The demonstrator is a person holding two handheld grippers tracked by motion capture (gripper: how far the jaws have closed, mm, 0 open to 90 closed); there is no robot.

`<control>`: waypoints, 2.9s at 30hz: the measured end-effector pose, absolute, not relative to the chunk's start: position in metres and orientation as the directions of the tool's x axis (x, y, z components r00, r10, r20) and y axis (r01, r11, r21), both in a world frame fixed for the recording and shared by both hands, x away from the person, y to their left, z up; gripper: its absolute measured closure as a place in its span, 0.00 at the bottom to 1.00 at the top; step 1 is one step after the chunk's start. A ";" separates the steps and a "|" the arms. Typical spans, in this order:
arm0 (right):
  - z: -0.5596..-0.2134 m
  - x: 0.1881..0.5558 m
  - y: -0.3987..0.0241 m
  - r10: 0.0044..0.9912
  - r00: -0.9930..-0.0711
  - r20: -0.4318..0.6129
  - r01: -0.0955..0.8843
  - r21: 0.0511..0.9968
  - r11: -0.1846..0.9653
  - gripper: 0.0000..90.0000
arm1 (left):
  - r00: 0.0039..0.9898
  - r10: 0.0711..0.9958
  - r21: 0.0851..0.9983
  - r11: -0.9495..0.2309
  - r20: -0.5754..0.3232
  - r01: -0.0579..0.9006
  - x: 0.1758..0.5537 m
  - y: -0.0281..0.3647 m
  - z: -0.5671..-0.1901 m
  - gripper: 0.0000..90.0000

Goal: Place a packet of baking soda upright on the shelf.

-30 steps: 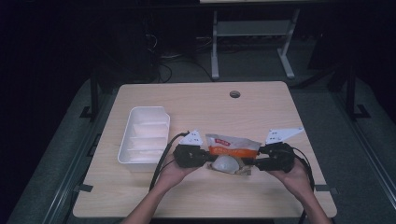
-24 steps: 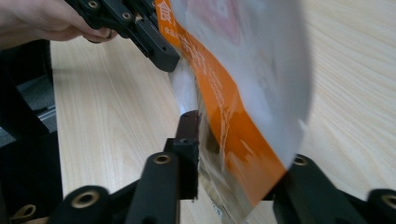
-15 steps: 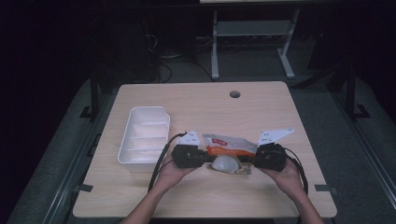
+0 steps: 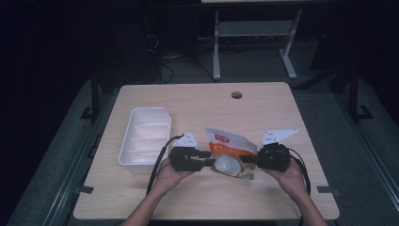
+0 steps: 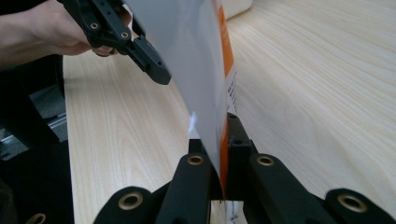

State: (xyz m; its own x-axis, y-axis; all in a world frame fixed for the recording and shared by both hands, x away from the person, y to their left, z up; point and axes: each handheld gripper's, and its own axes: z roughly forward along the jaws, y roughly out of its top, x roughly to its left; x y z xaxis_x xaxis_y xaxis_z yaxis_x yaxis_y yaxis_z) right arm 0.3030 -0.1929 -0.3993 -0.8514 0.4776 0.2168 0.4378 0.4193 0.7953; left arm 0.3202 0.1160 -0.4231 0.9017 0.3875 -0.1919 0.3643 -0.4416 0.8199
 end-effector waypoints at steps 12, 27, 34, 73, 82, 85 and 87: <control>-0.383 0.305 -0.199 0.511 -0.839 0.188 0.433 0.800 0.416 0.99 | 0.907 0.385 0.818 -0.457 -0.171 0.348 0.305 0.124 -0.426 0.61; -0.357 0.328 -0.188 0.535 -0.830 0.157 0.425 0.800 0.425 0.99 | 0.921 0.372 0.803 -0.512 -0.113 0.305 0.284 0.130 -0.431 0.43; -0.343 0.345 -0.172 0.522 -0.839 0.151 0.406 0.813 0.418 0.99 | 0.924 0.367 0.805 -0.514 -0.107 0.297 0.278 0.135 -0.429 0.37; -0.299 0.434 -0.056 0.414 -0.902 0.119 0.316 0.836 0.448 1.00 | 0.922 0.365 0.823 -0.479 -0.130 0.306 0.272 0.157 -0.434 0.29; -0.290 0.447 -0.032 0.389 -0.916 0.100 0.287 0.841 0.459 1.00 | 0.926 0.356 0.819 -0.488 -0.129 0.302 0.271 0.154 -0.436 0.29; -0.288 0.450 -0.024 0.381 -0.920 0.089 0.273 0.843 0.463 1.00 | 0.928 0.351 0.818 -0.495 -0.122 0.294 0.270 0.153 -0.436 0.28; -0.286 0.453 -0.019 0.371 -0.924 0.093 0.271 0.843 0.465 1.00 | 0.927 0.355 0.818 -0.494 -0.119 0.294 0.270 0.153 -0.436 0.28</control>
State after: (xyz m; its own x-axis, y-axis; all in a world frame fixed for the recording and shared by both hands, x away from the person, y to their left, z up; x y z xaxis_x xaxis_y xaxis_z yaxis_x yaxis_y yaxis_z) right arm 0.4525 -0.0187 -0.2863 -0.9240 0.3710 0.0929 0.2713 0.4647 0.8429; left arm 0.2696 0.1528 -0.4363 0.9271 0.3554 -0.1190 0.2944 -0.4940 0.8181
